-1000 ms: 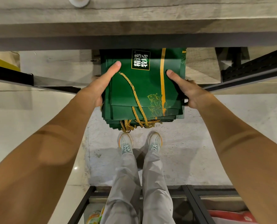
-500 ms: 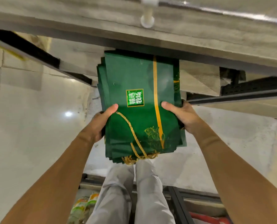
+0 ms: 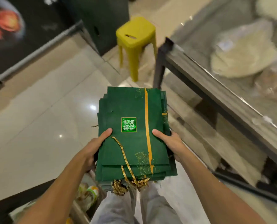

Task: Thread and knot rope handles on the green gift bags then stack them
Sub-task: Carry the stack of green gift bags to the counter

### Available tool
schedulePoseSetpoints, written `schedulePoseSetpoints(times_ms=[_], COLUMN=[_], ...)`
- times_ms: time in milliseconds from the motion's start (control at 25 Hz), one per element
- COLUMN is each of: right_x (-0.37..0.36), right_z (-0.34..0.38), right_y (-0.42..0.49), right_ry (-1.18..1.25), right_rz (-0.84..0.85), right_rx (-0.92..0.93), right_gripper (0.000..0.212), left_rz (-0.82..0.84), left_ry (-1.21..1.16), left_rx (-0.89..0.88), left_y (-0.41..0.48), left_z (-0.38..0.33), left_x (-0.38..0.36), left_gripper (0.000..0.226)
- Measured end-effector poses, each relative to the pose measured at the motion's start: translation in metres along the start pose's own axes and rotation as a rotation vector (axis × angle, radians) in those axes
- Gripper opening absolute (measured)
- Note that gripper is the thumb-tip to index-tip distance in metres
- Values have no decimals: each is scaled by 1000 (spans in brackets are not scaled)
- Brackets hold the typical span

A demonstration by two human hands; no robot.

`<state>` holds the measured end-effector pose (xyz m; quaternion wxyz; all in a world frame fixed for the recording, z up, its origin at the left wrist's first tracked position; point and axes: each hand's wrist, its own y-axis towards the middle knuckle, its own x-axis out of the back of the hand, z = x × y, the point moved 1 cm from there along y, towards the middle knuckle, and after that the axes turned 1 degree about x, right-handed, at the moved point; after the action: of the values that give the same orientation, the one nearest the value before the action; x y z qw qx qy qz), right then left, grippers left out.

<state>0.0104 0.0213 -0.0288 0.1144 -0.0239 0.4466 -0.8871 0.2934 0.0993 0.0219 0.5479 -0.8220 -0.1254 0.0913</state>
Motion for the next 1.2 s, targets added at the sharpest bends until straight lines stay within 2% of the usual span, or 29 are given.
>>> schedulePoseSetpoints(times_ms=[80,160,360,480,640,960,1200], right_x=[-54,-102,-207,-246,-277,-307,-327], right_z=[52,100,220,277,344,502,640], right_y=[-1,-1,-6,-1,20,112,194], right_ry=[-85,-139,-215,-188,-219,-238,-268], right_rz=[72,108,159,206,191,201,235], right_rx=[27,72,172,224,274,340,383], right_gripper=[76,70,50,50,75,71,71], left_rz=[-26,-16,0,22,67,67,27], left_ry=[-94,-168,-299,-319,-333,-321,-332], left_rx=[-52,-99,-220,-287,-353,-416,-447], left_y=[-23,-38,-70,-80,-81,-29,11], left_z=[-29,-61,-154,-212,-283,-448,-593], left_x=[47,85,176,212,233,248,247], left_gripper=[68,63,67,67,63,69,63])
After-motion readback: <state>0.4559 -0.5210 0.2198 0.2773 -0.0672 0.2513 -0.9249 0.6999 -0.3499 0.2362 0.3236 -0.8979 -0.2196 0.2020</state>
